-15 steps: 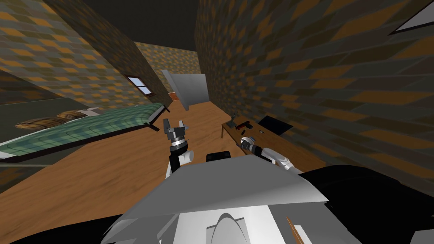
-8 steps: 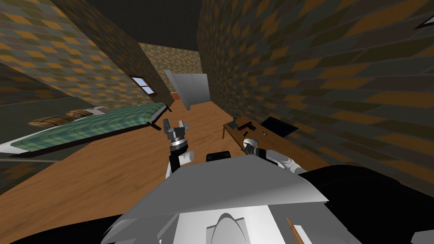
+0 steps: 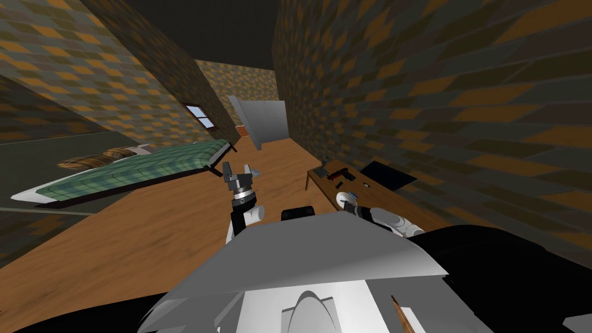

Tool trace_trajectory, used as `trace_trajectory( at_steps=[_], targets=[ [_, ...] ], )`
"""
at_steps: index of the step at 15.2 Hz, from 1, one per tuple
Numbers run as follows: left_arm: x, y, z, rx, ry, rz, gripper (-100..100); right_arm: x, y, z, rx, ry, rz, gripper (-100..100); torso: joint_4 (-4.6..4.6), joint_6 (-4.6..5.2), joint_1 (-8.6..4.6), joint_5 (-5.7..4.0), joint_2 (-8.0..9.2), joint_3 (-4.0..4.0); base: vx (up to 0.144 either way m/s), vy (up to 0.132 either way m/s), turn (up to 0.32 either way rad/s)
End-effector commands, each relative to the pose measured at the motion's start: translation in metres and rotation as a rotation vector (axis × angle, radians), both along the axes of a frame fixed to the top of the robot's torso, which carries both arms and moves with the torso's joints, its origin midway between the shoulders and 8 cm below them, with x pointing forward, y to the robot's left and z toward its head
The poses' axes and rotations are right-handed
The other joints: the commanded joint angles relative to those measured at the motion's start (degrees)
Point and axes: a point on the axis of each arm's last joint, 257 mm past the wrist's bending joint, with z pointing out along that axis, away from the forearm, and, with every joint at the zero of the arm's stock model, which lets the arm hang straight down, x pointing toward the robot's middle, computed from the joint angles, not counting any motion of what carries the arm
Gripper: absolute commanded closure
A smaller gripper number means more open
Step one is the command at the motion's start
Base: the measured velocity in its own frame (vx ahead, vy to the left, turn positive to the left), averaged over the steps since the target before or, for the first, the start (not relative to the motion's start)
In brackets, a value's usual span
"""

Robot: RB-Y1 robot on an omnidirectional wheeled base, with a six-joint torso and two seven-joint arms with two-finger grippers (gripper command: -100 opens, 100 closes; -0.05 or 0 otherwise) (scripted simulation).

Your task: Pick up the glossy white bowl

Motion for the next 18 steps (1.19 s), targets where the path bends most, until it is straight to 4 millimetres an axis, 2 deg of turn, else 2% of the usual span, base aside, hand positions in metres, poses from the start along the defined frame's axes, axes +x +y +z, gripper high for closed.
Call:
trace_trajectory(
  at_steps=[1, 2, 3, 5, 6, 8, 11, 12, 13, 14, 15, 18],
  targets=[
    [0.0, 0.0, 0.0, 0.0, 0.0, 0.0, 0, -0.012, -0.012, -0.004, -0.043, 0.024, 0.029, -100, 0.0, 0.0, 0.0, 0.0, 0.0, 0.0, 0.037, 0.031, 0.025],
    [0.0, 0.0, 0.0, 0.0, 0.0, 0.0, 0, -0.024, -0.026, -0.007, -0.087, 0.05, 0.059, -100, 0.01, 0.0, -0.02, -0.01, 0.03, 0.02, 0.034, 0.032, 0.035],
    [0.0, 0.0, 0.0, 0.0, 0.0, 0.0, 0, -0.024, -0.026, -0.007, -0.087, 0.05, 0.059, -100, 0.01, -0.01, -0.03, -0.01, 0.05, 0.03, 0.033, 0.027, 0.033],
    [0.0, 0.0, 0.0, 0.0, 0.0, 0.0, 0, -0.045, -0.052, -0.012, -0.163, 0.097, 0.112, -100, 0.02, 0.01, -0.05, -0.02, 0.08, 0.05, 0.036, 0.031, 0.047],
    [0.0, 0.0, 0.0, 0.0, 0.0, 0.0, 0, -0.045, -0.052, -0.012, -0.163, 0.097, 0.112, -100, 0.02, -0.01, -0.04, -0.03, 0.07, 0.04, 0.041, 0.036, 0.04],
    [0.0, 0.0, 0.0, 0.0, 0.0, 0.0, 0, -0.062, -0.073, -0.014, -0.222, 0.136, 0.156, -100, 0.01, -0.01, -0.02, -0.01, 0.05, 0.03, 0.042, 0.035, 0.04],
    [0.0, 0.0, 0.0, 0.0, 0.0, 0.0, 0, -0.062, -0.073, -0.014, -0.222, 0.136, 0.156, -100, 0.02, 0.01, -0.06, -0.02, 0.1, 0.06, 0.021, 0.019, 0.01],
    [0.0, 0.0, 0.0, 0.0, 0.0, 0.0, 0, -0.079, -0.093, -0.015, -0.277, 0.174, 0.198, -100, 0.04, 0.01, -0.09, -0.03, 0.15, 0.08, 0.021, 0.019, 0.035],
    [0.0, 0.0, 0.0, 0.0, 0.0, 0.0, 0, -0.083, -0.098, -0.015, -0.29, 0.183, 0.209, -100, 0.04, -0.01, -0.09, -0.02, 0.14, 0.08, 0.036, 0.032, 0.064],
    [0.0, 0.0, 0.0, 0.0, 0.0, 0.0, 0, -0.074, -0.086, -0.014, -0.263, 0.166, 0.19, -100, 0.03, 0.0, -0.06, -0.02, 0.11, 0.07, 0.022, 0.018, 0.018],
    [0.0, 0.0, 0.0, 0.0, 0.0, 0.0, 0, -0.081, -0.085, -0.024, -0.267, 0.169, 0.177, -100, 0.03, 0.0, -0.07, -0.03, 0.13, 0.07, 0.002, -0.008, 0.102],
    [0.0, 0.0, 0.0, 0.0, 0.0, 0.0, 0, -0.087, -0.079, -0.036, -0.263, 0.171, 0.157, -100, 0.06, -0.02, -0.29, -0.09, 0.23, 0.13, -0.006, -0.039, 0.146]
  ],
)
